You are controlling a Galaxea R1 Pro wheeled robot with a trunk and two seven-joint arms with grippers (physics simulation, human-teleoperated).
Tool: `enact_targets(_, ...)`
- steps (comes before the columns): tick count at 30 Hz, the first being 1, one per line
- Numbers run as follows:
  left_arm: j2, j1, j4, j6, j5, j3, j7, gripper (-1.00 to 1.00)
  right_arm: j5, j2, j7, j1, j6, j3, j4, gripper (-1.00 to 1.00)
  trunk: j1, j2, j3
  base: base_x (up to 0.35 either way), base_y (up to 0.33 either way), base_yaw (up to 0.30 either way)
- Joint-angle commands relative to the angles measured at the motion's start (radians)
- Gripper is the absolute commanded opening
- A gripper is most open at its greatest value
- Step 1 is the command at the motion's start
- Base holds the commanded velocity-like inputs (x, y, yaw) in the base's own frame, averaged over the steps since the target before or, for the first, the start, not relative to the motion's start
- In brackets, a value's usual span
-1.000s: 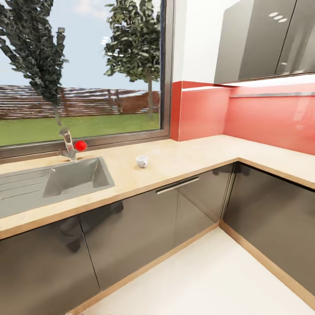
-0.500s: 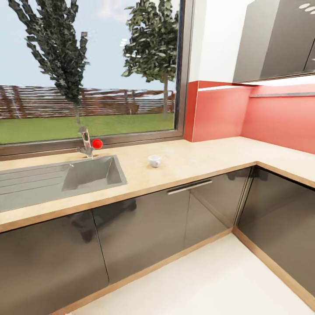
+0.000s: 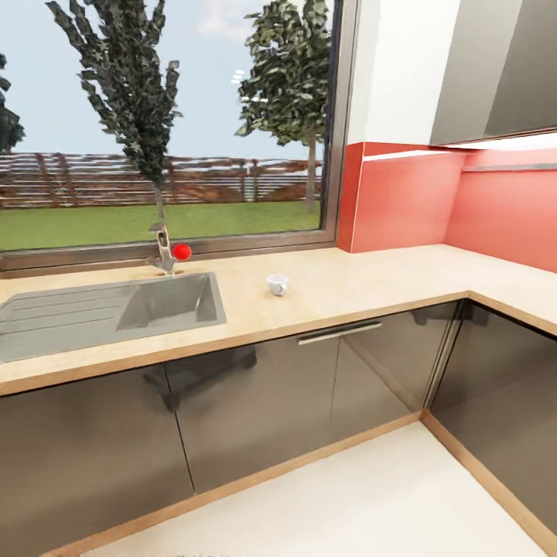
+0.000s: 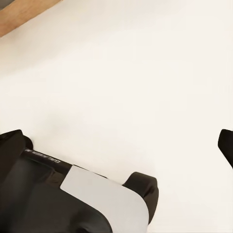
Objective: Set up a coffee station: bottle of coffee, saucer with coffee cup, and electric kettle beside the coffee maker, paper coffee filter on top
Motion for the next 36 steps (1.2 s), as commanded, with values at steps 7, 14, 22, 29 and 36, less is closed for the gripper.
enact_targets(7, 0.0, -0.001, 0.0, 0.01, 0.011, -0.006, -0.002, 1.0, 0.009, 0.001, 0.004, -0.001, -0.001, -0.009, -0.001, 1.0, 0.0, 0.0, -0.001, 0.0, -0.008, 0.268)
enact_targets(14, 0.0, -0.001, 0.0, 0.01, 0.011, -0.006, -0.002, 1.0, 0.009, 0.001, 0.003, -0.001, -0.001, -0.009, -0.001, 1.0, 0.0, 0.0, -0.001, 0.0, -0.001, 0.271)
enact_targets(22, 0.0, -0.001, 0.0, 0.01, 0.011, -0.006, -0.002, 1.0, 0.009, 0.019, -0.072, -0.001, 0.0, -0.009, -0.001, 1.0, 0.0, 0.0, -0.001, 0.0, -0.007, 0.264)
enact_targets(29, 0.0, -0.001, -0.001, 0.01, 0.011, -0.007, -0.002, 1.0, 0.009, 0.025, -0.087, -0.001, 0.0, -0.009, -0.001, 1.0, 0.0, 0.0, -0.001, 0.0, -0.219, 0.11)
enact_targets(36, 0.0, -0.001, -0.001, 0.01, 0.011, -0.007, -0.002, 1.0, 0.009, 0.025, -0.091, -0.001, 0.0, -0.009, -0.001, 1.0, 0.0, 0.0, -0.001, 0.0, -0.298, 0.242)
